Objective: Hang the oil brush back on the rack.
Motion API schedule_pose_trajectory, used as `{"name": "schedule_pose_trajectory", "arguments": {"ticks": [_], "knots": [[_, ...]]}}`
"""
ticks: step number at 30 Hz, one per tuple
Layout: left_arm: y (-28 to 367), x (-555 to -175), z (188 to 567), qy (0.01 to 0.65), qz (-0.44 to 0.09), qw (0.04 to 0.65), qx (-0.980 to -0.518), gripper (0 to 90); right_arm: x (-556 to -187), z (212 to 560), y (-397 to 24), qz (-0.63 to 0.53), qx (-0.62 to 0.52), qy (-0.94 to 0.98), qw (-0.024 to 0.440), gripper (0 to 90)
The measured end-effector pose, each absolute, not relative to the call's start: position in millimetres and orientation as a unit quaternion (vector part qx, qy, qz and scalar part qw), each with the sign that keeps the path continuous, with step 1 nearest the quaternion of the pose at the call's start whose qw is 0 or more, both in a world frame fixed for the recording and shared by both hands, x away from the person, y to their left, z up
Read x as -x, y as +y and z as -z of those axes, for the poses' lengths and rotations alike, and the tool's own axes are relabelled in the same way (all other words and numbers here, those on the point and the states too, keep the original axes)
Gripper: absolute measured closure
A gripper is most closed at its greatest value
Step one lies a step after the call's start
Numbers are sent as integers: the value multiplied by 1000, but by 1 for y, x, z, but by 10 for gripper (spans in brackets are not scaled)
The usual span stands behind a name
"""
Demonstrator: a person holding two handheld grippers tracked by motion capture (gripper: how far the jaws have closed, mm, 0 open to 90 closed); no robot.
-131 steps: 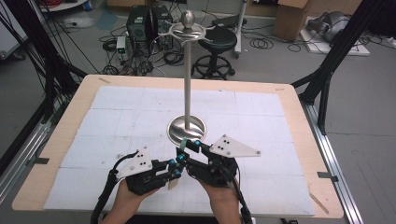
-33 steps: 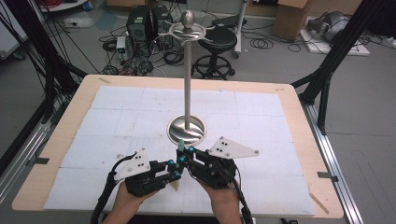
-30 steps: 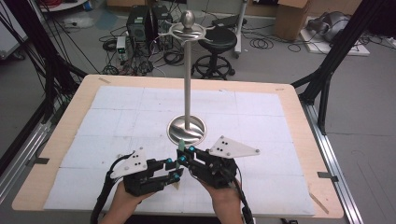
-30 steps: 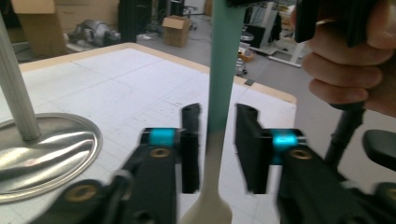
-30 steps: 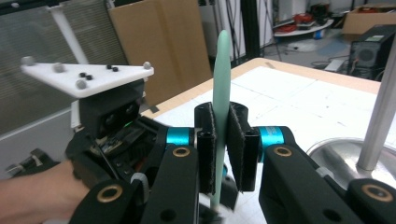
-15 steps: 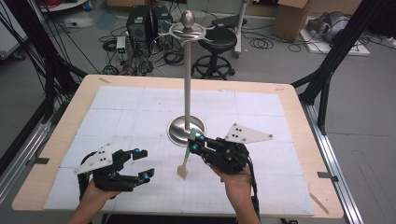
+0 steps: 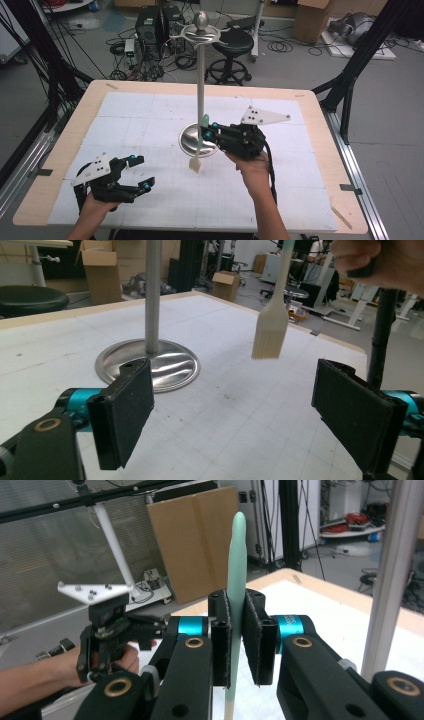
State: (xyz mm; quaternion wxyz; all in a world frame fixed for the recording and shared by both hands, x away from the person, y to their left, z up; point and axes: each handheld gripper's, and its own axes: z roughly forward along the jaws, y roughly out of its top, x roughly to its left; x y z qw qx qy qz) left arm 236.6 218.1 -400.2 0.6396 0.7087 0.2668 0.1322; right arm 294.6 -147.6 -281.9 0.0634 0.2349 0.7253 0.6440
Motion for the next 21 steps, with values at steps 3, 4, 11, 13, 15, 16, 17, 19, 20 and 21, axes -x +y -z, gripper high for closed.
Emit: {"name": "schedule_pose_trajectory", "arguments": {"ticks": [3, 4, 11, 13, 15, 16, 17, 19, 20, 21], "knots": [[223, -236, 401, 270, -134, 642, -705, 176, -305, 267, -141, -647, -219, 728, 64, 827], [224, -235, 401, 271, -135, 642, -704, 176, -308, 262, -139, -648, -213, 728, 64, 827], [225, -235, 401, 270, -136, 640, -706, 178, -329, 227, -125, -644, -170, 744, 56, 827], [225, -235, 402, 269, -138, 638, -708, 181, -335, 219, -122, -640, -160, 749, 52, 827], [225, -235, 401, 269, -136, 640, -707, 182, -341, 212, -121, -640, -151, 752, 44, 827], [225, -234, 401, 270, -136, 641, -705, 183, -343, 209, -120, -640, -149, 753, 44, 827], [226, -234, 401, 269, -135, 642, -705, 183, -346, 205, -120, -638, -147, 754, 44, 827], [226, -234, 401, 271, -135, 643, -704, 184, -351, 199, -121, -642, -142, 752, 42, 827], [227, -234, 401, 271, -134, 643, -704, 184, -354, 197, -122, -644, -143, 750, 39, 827], [227, -235, 401, 272, -134, 643, -703, 185, -356, 194, -123, -645, -142, 750, 39, 827]]}}
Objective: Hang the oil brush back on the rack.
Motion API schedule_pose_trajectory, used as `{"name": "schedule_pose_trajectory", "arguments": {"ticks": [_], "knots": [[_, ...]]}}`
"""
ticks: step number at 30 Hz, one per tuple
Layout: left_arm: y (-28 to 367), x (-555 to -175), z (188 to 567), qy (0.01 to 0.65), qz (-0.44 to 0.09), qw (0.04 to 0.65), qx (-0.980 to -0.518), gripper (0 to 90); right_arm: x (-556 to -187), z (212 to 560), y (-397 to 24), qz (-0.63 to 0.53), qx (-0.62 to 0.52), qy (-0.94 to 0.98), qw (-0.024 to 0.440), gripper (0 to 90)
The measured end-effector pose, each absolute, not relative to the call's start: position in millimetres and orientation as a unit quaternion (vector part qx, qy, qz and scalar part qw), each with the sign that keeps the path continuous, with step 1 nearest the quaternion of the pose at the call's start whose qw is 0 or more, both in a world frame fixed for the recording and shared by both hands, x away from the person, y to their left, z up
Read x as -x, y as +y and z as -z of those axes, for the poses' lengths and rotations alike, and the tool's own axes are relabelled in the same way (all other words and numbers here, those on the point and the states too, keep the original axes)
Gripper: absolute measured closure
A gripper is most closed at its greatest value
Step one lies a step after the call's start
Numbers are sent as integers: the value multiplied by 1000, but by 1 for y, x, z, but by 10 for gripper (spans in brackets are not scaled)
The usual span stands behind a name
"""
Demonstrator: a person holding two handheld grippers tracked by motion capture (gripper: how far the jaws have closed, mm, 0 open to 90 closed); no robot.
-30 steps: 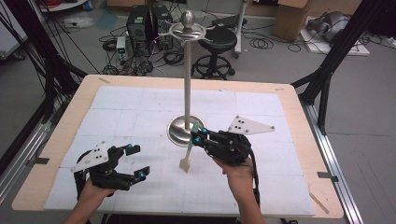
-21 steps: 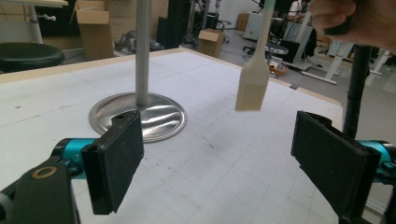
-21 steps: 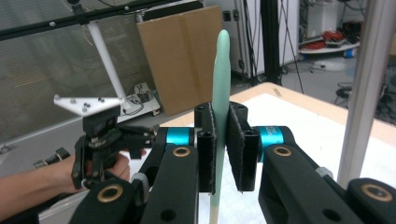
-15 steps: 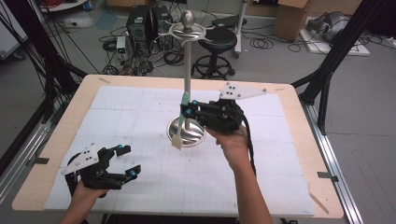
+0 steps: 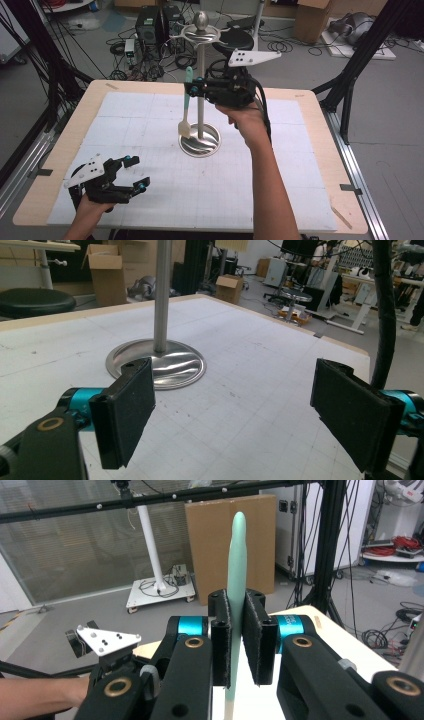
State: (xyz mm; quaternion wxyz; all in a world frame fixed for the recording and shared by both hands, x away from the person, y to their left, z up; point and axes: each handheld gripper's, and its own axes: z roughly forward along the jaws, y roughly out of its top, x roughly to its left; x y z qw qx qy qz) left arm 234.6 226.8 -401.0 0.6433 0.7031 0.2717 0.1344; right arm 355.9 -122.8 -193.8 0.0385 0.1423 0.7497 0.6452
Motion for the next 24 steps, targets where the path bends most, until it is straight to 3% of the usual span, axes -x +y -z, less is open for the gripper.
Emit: {"name": "schedule_pose_trajectory", "arguments": {"ticks": [24], "knots": [[228, -235, 399, 270, -133, 649, -699, 193, -384, 174, -130, -661, -158, 733, 28, 827]]}}
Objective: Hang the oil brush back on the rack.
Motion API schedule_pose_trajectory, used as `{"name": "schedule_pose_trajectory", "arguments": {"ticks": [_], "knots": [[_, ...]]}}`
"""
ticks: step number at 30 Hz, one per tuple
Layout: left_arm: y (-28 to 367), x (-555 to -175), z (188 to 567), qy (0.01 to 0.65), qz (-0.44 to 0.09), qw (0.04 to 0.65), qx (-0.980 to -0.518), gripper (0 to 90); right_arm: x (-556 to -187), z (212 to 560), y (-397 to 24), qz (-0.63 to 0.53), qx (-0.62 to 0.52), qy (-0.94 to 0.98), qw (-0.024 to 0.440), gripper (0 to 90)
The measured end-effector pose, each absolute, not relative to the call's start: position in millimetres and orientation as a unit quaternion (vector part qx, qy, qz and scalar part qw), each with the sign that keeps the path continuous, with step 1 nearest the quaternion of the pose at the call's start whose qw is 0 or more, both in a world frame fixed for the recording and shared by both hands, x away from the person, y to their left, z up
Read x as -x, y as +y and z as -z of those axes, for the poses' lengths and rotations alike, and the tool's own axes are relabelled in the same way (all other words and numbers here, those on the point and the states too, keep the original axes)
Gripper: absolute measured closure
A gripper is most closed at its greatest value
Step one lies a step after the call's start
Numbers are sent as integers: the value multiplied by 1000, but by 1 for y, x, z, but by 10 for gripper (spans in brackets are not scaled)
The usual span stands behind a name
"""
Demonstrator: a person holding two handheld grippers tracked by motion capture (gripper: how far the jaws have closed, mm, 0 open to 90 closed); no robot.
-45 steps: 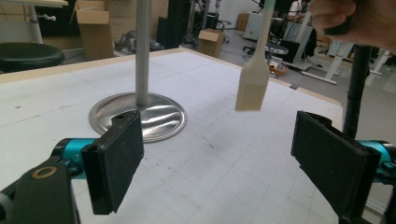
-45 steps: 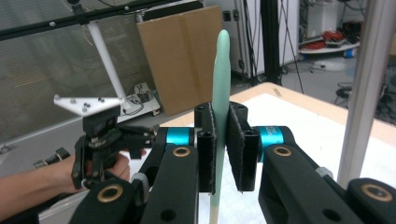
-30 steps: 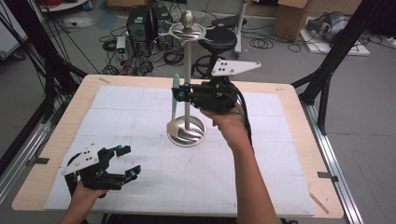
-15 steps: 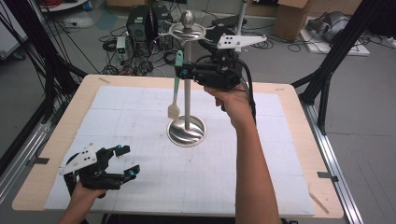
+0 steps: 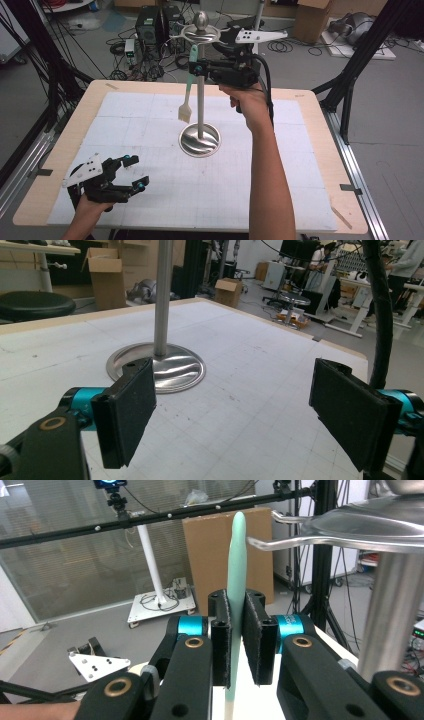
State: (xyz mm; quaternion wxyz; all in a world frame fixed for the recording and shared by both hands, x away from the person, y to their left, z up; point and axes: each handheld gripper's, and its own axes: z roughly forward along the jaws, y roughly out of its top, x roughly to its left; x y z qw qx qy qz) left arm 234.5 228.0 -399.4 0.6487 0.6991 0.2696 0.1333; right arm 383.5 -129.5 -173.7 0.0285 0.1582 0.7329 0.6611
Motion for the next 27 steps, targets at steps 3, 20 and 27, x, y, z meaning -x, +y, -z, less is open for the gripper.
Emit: {"name": "schedule_pose_trajectory", "arguments": {"ticks": [3, 20, 27], "knots": [[228, -235, 399, 269, -132, 649, -699, 193, -387, 174, -129, -659, -163, 734, 26, 827], [231, -236, 400, 276, -133, 655, -690, 193, -374, 182, -129, -629, -230, 736, 103, 449], [232, -237, 402, 281, -135, 653, -690, 196, -348, 202, -143, -601, -239, 743, 169, 360]]}}
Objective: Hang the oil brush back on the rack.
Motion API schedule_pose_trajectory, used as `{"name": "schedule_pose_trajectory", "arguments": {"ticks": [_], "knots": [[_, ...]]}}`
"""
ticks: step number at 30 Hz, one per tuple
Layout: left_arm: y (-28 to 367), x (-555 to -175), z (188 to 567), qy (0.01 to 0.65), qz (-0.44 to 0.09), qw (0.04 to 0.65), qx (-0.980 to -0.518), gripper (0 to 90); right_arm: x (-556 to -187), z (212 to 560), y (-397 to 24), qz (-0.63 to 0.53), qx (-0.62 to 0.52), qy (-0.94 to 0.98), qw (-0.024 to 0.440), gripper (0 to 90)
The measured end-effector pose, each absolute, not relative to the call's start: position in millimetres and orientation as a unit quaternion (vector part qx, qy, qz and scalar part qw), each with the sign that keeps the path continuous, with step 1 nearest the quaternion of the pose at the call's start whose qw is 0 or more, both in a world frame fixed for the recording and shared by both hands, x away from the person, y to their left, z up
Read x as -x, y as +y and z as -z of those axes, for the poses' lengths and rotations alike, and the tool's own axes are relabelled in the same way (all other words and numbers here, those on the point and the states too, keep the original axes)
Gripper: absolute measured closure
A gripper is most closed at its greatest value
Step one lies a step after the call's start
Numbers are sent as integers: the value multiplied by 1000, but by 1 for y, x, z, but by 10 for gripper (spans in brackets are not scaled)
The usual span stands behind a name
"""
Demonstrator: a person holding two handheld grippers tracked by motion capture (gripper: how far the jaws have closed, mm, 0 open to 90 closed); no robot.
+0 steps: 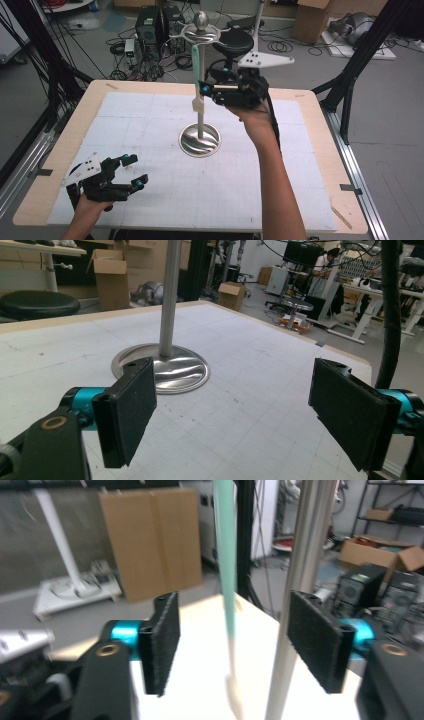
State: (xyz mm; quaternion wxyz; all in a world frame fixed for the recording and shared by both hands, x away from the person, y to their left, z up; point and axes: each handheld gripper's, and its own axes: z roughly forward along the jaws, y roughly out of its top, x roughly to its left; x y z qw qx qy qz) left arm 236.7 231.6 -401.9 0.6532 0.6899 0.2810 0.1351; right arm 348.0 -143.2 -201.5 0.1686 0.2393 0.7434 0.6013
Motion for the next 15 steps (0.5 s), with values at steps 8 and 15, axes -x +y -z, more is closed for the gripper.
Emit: {"name": "schedule_pose_trajectory", "arguments": {"ticks": [8, 15], "knots": [[232, -238, 404, 291, -131, 658, -682, 196, -312, 259, -172, -584, -255, 745, 196, 254], [231, -241, 406, 297, -132, 657, -681, 196, -278, 312, -201, -561, -284, 752, 199, 205]]}}
